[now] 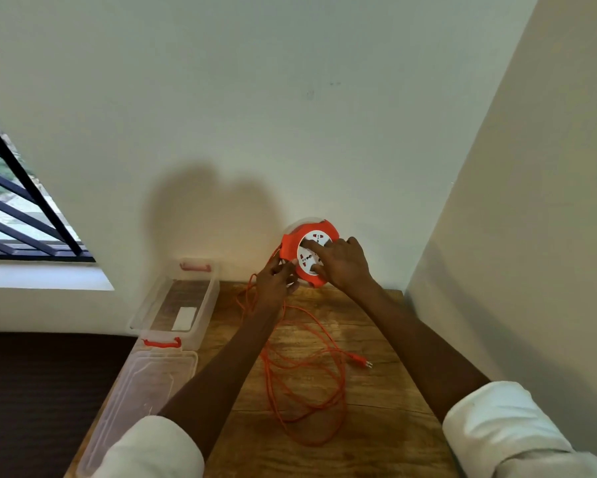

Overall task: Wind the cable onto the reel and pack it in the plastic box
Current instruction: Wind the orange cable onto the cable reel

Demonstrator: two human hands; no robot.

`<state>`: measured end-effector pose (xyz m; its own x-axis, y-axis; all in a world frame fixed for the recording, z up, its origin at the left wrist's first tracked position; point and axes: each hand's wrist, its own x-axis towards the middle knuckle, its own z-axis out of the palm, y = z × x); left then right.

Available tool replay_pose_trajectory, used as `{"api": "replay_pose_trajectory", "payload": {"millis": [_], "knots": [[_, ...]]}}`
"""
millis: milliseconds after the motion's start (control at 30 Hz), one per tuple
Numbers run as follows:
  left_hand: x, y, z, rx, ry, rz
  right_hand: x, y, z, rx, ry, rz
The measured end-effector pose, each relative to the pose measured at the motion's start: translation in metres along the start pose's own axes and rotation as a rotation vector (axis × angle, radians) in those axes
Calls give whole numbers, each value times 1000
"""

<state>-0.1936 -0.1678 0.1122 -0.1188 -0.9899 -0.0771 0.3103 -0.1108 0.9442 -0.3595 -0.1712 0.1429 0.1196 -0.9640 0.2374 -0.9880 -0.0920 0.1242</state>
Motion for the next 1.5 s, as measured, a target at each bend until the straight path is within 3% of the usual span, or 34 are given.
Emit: {"api": "replay_pose_trajectory", "payload": {"millis": [100, 233, 267, 367, 400, 467, 600, 700, 833, 900, 1000, 1267, 1500], "knots": [[-7, -2, 1, -20, 7, 15, -4, -11, 5, 219, 34, 178], [-20, -14, 2, -32, 13, 24, -4, -26, 2, 605, -1, 557], [-23, -19, 3, -5, 31, 42, -4, -29, 1, 778, -31, 668], [-30, -25, 8, -21, 63, 77, -6, -37, 0, 1605, -33, 1089], [-32, -25, 9, -44, 55, 65, -9, -39, 3, 1768, -20, 1176], [-34, -27, 7, -13, 29, 45, -15, -41, 11, 1849, -39, 1211], [-29, -31, -7, 89, 13, 48, -26, -30, 17, 1604, -108, 1062], [-23, -26, -19, 91, 3, -27, -33, -18, 19, 1135, -10, 854], [-13, -23, -35, 122, -22, -97, -38, -8, 19, 669, 93, 344], [-8, -20, -42, 112, 6, -130, -37, -6, 21, 464, 32, 46], [3, -13, -51, 143, 41, -195, -36, -6, 23, 223, -55, -198], [24, 8, -64, 495, -115, -192, -24, -5, 14, -144, -63, -518], [10, -6, -51, 370, -116, -140, -16, -16, 24, -193, -93, -410]]}}
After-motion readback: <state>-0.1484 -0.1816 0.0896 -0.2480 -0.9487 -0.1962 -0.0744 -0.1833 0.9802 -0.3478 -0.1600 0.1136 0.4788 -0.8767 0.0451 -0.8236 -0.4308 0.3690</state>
